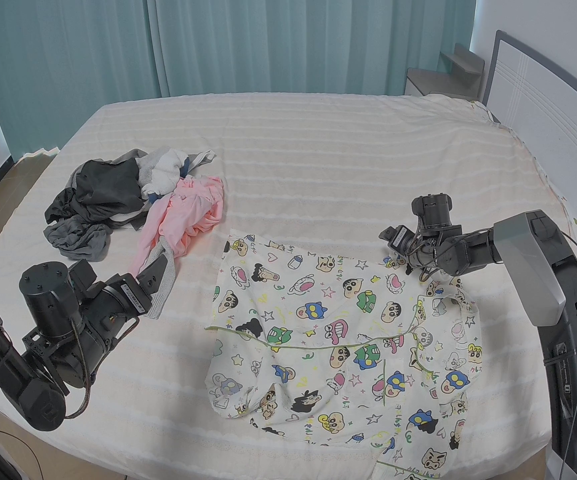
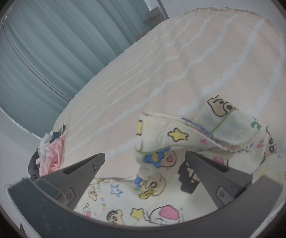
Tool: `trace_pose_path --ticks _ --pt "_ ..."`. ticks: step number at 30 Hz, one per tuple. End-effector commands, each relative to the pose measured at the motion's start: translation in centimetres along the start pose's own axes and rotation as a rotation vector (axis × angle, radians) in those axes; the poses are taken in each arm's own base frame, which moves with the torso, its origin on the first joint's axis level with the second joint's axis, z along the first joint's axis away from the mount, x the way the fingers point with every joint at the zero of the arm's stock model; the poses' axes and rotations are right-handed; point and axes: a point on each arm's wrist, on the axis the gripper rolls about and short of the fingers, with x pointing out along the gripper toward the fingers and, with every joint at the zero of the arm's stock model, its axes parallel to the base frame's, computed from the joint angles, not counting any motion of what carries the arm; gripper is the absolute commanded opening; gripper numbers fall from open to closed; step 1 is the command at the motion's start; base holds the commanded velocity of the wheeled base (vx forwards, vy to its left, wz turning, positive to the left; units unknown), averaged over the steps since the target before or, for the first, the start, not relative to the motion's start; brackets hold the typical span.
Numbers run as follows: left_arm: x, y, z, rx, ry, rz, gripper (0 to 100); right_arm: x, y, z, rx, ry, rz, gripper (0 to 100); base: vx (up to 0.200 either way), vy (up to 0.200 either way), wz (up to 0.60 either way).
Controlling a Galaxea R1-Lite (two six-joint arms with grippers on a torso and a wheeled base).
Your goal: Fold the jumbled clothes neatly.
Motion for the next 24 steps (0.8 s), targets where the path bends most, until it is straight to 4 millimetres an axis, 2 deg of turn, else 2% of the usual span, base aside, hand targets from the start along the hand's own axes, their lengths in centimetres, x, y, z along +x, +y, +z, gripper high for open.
trace_pose_path --ticks 1,4,7,13,17,22,24 --pt "0.1 0.0 0.0 0.000 0.001 0.003 100 1.5 -1.1 -0.1 0.007 -0.014 -0.018 100 0.000 0.000 0.00" --pt "0.1 0.1 -0.1 0.000 0.002 0.003 100 2.0 -1.2 1.2 0.014 -0.060 -0.010 100 0.000 0.000 0.00" --pt "0.1 0.1 -0.2 0.001 0.008 0.006 100 2.4 -0.9 1.6 0.001 -0.082 0.008 100 0.000 0.000 0.00" --pt "0.2 0.3 -0.3 0.002 0.010 0.015 100 4.9 -2.9 -2.2 -0.055 -0.002 -0.047 100 0.000 0.000 0.00" --pt "0.3 0.5 -0.2 0.001 0.004 0.027 100 5.5 -3.2 -3.4 -0.071 0.002 -0.060 100 0.000 0.000 0.00" --pt "0.3 0.6 -0.1 0.000 0.001 0.030 100 4.0 -1.5 -1.3 -0.065 -0.045 -0.024 100 0.000 0.000 0.00" --pt "0.3 0.6 -0.1 0.000 0.000 0.029 100 1.7 0.6 1.5 -0.053 -0.105 0.028 100 0.000 0.000 0.00"
